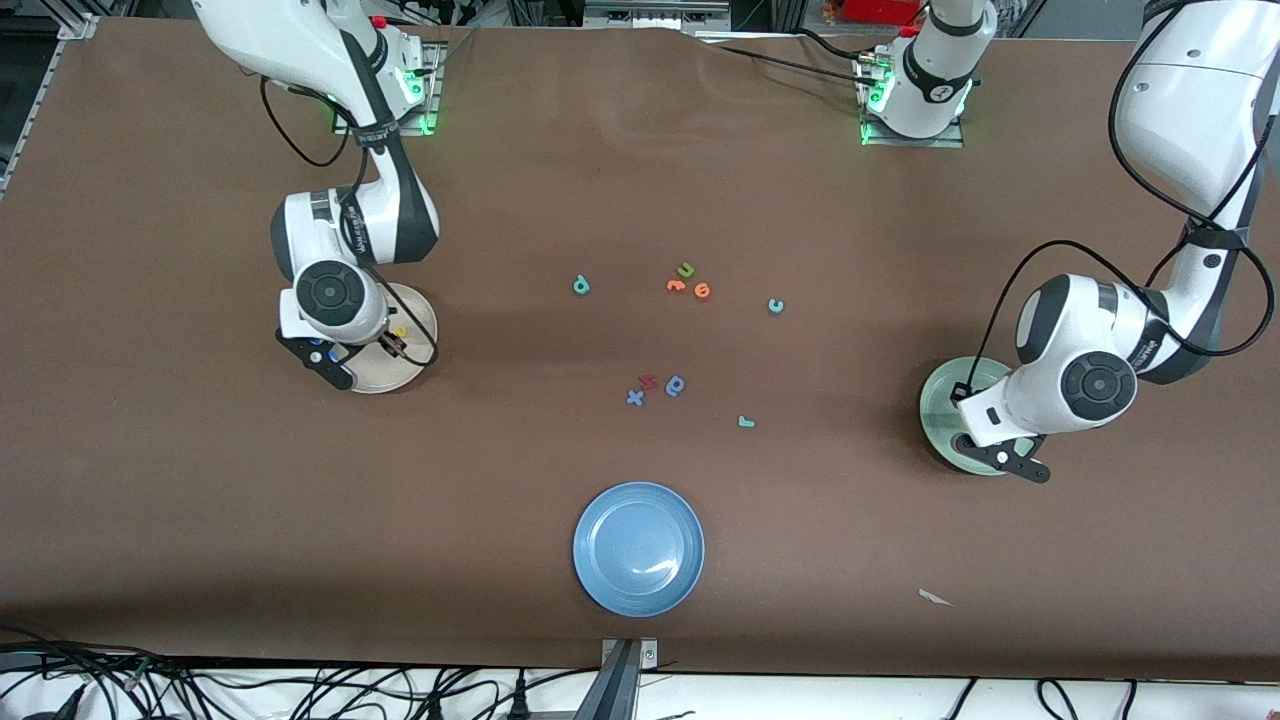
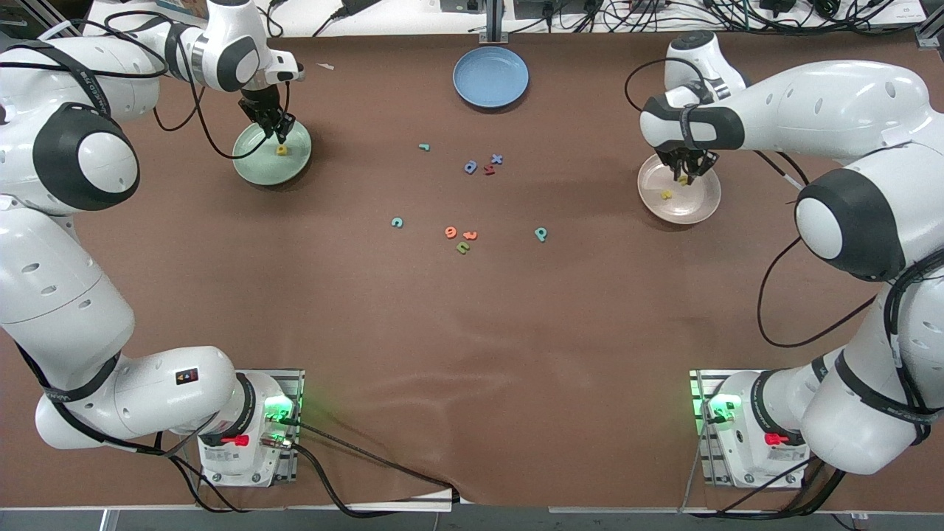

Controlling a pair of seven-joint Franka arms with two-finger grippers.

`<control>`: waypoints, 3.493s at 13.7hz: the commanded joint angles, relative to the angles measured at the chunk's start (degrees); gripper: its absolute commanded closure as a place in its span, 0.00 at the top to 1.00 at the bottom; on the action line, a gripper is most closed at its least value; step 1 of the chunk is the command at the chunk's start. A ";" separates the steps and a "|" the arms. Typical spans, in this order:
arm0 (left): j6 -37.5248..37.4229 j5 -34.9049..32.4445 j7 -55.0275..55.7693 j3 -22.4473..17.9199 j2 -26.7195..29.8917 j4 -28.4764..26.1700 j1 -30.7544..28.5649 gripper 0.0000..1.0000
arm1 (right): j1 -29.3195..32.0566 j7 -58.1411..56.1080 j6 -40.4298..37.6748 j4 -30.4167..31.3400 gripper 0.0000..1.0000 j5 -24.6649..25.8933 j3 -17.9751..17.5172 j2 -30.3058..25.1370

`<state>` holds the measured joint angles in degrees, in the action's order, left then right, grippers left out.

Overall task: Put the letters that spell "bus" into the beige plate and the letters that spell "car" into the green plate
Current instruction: 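Drop the letter on the white plate while the left gripper uses the green plate, then grasp a cyan letter with the right gripper while the left gripper grasps another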

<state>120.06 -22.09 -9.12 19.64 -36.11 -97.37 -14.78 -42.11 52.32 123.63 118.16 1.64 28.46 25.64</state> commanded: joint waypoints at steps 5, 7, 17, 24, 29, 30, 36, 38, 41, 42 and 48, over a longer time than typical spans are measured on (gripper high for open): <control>0.16 1.17 13.38 8.98 1.13 -2.46 0.55 0.98 | -1.40 0.22 -1.20 1.64 1.00 -1.03 -3.03 -5.34; 4.62 1.26 19.72 12.87 4.01 -9.02 -0.07 0.96 | -1.49 8.89 -0.77 0.23 1.00 -1.03 -7.70 -4.99; 24.78 -8.55 46.60 18.50 11.85 -31.12 3.87 0.96 | -2.36 31.09 10.39 -4.08 0.99 -17.80 -23.01 0.54; 24.96 -16.58 56.84 18.50 7.20 -31.30 7.84 0.86 | -6.93 38.47 20.22 -1.46 0.89 -19.57 -23.72 5.03; 24.96 -16.58 56.75 18.59 5.00 -31.30 7.84 0.77 | -7.38 39.26 21.65 -0.65 0.57 -19.57 -23.72 4.94; 24.96 -16.58 56.49 18.59 4.82 -31.30 7.75 0.74 | -7.38 39.17 21.65 -0.65 0.41 -19.57 -23.72 4.94; 24.87 -16.58 56.14 18.77 4.38 -31.39 7.58 0.55 | -7.29 36.10 19.47 -1.09 0.13 -19.22 -22.14 2.84; 24.78 -16.58 56.05 18.77 4.47 -31.39 7.49 0.51 | -7.29 30.77 13.95 -1.18 0.13 -18.78 -18.99 1.26; 24.69 -16.58 55.87 18.77 4.47 -31.48 7.49 0.43 | -7.29 17.87 2.26 -1.27 0.13 -18.52 -10.91 -2.69; 24.60 -16.58 55.87 18.77 4.47 -31.56 7.40 0.41 | -7.29 13.55 -0.21 -1.27 0.13 -18.43 -7.93 -3.40; 24.34 -16.58 55.87 18.77 4.47 -31.56 7.40 0.27 | -6.32 -9.49 -2.53 -1.44 0.15 -18.52 5.10 0.10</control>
<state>144.60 -36.23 46.22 38.57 -30.41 -128.63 -7.03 -48.23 46.81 120.38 116.83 -16.93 32.09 23.55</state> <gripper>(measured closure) 0.683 0.656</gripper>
